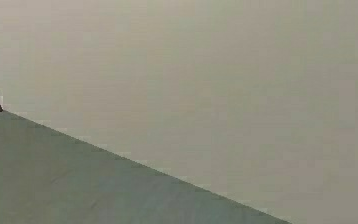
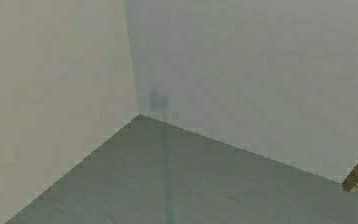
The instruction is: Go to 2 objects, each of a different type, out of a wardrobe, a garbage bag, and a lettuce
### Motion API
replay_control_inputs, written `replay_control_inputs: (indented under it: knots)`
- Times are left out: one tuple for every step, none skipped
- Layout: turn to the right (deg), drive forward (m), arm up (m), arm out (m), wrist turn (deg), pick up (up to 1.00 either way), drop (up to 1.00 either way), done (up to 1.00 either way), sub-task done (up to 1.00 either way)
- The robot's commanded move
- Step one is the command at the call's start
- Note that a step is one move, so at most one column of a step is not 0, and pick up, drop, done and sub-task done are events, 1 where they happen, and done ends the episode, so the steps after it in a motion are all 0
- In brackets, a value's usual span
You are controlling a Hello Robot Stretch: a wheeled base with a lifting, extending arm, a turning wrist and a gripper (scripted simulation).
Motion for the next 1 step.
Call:
replay_control_inputs:
  knots:
    - [-45.0,0.00,0.00,0.00,0.0,0.00,0.00,0.00,0.00]
